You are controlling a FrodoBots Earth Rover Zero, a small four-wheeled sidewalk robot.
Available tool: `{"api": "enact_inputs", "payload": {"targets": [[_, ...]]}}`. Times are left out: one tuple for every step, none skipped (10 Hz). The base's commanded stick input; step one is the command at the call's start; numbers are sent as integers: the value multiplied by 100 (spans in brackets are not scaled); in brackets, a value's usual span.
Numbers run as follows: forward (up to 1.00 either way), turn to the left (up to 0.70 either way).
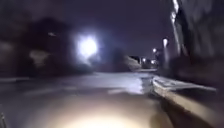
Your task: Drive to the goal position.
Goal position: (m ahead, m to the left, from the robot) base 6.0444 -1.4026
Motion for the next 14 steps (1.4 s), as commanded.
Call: {"api": "enact_inputs", "payload": {"targets": [[70, -35], [70, -14], [70, -4], [70, 0], [70, 0], [70, 0], [70, 0], [70, 0], [70, 0], [70, 0], [70, 0], [70, -6], [70, -35], [70, -35]]}}
